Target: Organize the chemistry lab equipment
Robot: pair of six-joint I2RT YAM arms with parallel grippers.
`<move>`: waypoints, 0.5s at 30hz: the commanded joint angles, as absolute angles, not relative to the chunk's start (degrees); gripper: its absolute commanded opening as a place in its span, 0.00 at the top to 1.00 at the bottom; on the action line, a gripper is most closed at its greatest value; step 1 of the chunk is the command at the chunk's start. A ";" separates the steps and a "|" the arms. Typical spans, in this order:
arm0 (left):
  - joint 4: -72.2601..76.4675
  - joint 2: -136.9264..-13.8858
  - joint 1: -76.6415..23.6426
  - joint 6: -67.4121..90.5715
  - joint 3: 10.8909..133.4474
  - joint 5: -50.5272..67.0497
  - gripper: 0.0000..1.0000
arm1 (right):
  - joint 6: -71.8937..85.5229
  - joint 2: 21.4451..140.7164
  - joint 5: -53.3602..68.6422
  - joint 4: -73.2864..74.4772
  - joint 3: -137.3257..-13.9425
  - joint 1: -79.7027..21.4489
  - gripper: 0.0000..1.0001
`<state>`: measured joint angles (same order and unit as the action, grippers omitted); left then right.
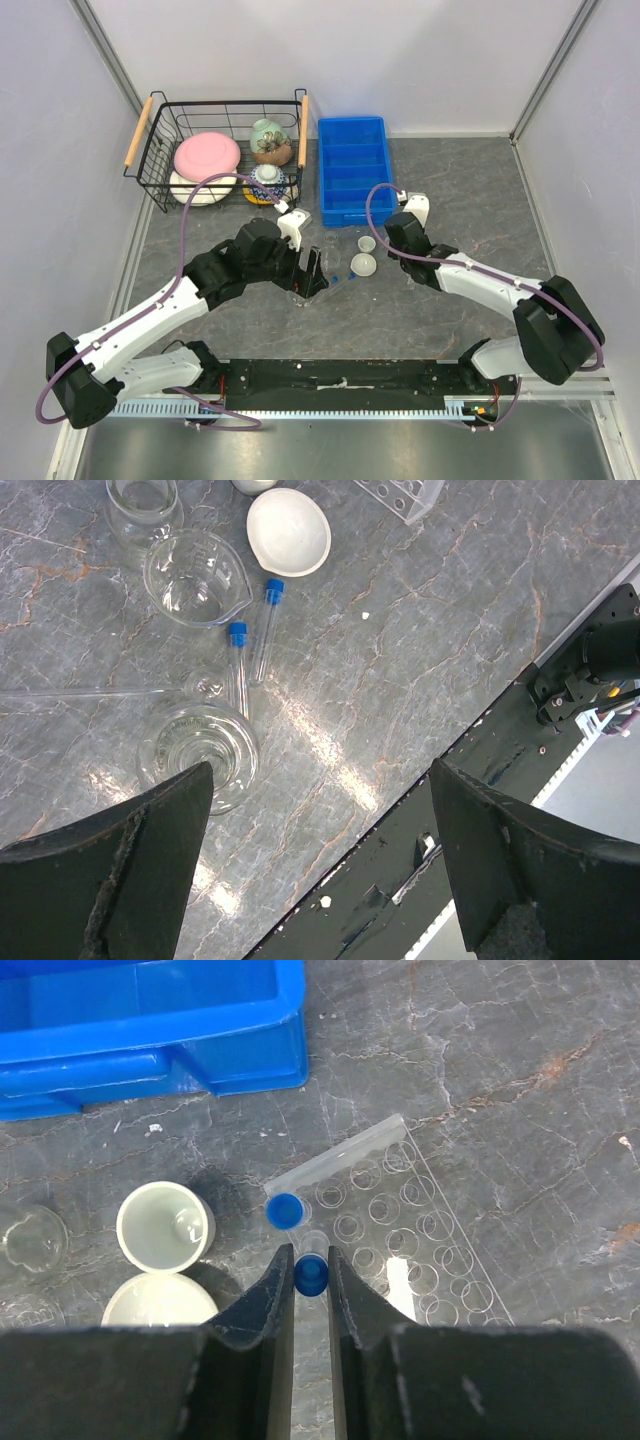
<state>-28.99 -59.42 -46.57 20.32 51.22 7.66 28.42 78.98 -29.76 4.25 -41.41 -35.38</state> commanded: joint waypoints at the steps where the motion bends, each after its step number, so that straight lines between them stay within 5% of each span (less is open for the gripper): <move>1: -27.07 -59.50 -46.41 18.11 51.06 8.00 0.05 | 28.04 81.47 -28.13 4.75 -44.21 -35.07 1.00; 15: -27.25 -59.41 -46.41 17.93 50.89 7.82 0.05 | 28.30 83.85 -27.86 6.76 -46.05 -35.07 1.00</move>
<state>-29.02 -59.44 -46.57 20.01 51.13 7.64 28.23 82.48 -29.17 4.05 -44.42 -35.29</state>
